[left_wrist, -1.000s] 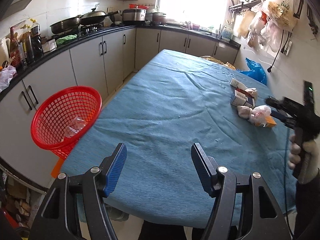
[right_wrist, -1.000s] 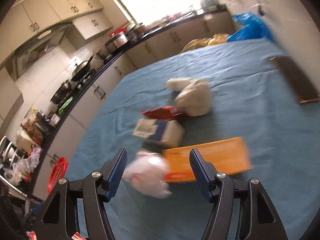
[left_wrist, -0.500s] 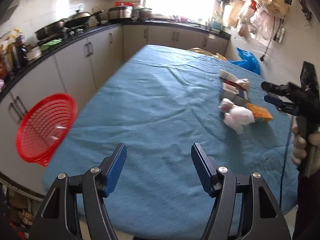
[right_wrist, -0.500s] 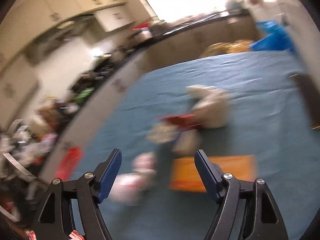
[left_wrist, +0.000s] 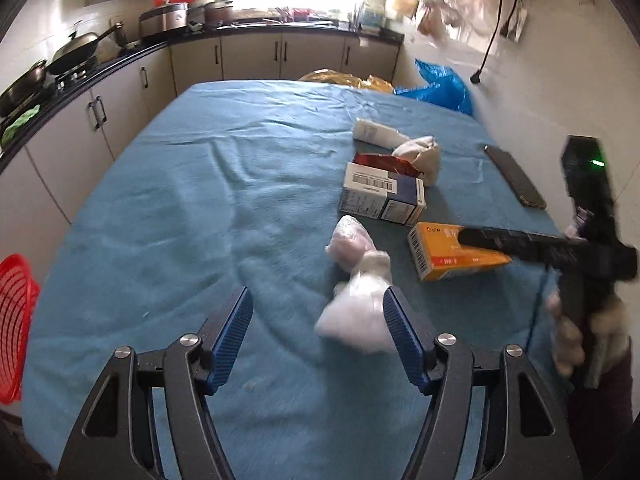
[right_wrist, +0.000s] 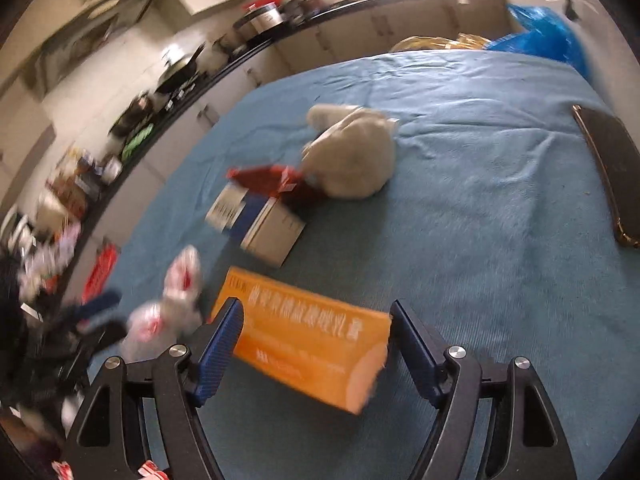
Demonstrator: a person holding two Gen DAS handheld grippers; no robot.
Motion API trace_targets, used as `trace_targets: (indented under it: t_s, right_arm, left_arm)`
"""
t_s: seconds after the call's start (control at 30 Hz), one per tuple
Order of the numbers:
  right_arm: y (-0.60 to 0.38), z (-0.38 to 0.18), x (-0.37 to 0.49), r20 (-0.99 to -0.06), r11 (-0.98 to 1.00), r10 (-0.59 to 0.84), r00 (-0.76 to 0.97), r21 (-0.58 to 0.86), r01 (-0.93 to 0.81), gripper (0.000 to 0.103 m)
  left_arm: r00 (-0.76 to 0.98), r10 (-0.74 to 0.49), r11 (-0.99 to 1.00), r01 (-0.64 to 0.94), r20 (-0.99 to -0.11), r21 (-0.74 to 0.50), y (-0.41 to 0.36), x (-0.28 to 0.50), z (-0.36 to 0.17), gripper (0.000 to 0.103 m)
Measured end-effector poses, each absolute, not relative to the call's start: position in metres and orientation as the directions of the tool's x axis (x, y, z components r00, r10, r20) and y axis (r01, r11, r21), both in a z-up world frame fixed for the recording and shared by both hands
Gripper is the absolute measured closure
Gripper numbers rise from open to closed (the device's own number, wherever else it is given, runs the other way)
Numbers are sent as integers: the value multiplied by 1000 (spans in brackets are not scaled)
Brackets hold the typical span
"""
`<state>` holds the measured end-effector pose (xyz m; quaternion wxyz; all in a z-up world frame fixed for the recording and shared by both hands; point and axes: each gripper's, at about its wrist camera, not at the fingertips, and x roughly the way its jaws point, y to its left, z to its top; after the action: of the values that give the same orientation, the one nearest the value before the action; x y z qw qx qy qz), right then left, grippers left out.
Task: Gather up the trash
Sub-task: 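Grasp the white plastic bags with left tool while right tool grasps the orange box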
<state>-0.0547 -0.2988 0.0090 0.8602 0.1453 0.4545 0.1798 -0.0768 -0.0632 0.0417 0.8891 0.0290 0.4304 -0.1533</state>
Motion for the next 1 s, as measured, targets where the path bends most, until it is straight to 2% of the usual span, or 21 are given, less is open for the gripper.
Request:
trace_targets:
  t_s: [0.13, 0.2, 0.33, 0.37, 0.43, 0.47, 0.57, 0.73, 0.87, 1.0]
  right_arm:
    - [-283, 6, -60, -747, 908, 418, 517, 348, -232, 23]
    - [-278, 4, -62, -753, 917, 399, 524, 315, -246, 19]
    - [-276, 0, -60, -747, 919, 395, 535, 315, -239, 17]
    - [-277, 0, -61, -747, 920, 392, 537, 312, -238, 16]
    - [-275, -1, -62, -747, 919, 395, 535, 310, -244, 16]
    - [-274, 1, -62, -747, 919, 395, 535, 310, -245, 16]
    - [-273, 1, -63, -747, 922, 388, 540, 304, -241, 16]
    - [-271, 9, -67, -723, 943, 333, 605, 242, -230, 13]
    - [-262, 15, -66, -688, 925, 378, 619, 258, -279, 10]
    - [-248, 10, -57, -706, 914, 400, 584, 259, -313, 10]
  left_arm:
    - [569, -243, 946, 318, -785, -62, -81, -63, 31, 31]
    - [563, -240, 945, 323, -791, -57, -85, -60, 26, 31]
    - [512, -289, 929, 355, -809, -107, -88, -57, 13, 31]
    - [490, -297, 924, 365, -820, -117, -90, -57, 8, 40]
    - [506, -266, 927, 367, -820, -74, -92, -61, 5, 67]
    - [501, -260, 926, 372, -825, -66, -93, -62, 4, 70]
    - [490, -282, 922, 377, -825, -91, -80, -68, 7, 72]
    - [546, -197, 944, 331, -814, -6, -40, -88, 18, 72]
    - [555, -173, 946, 322, -814, 19, -14, -100, 18, 70]
    - [548, -140, 954, 299, -825, 36, -2, -98, 6, 69]
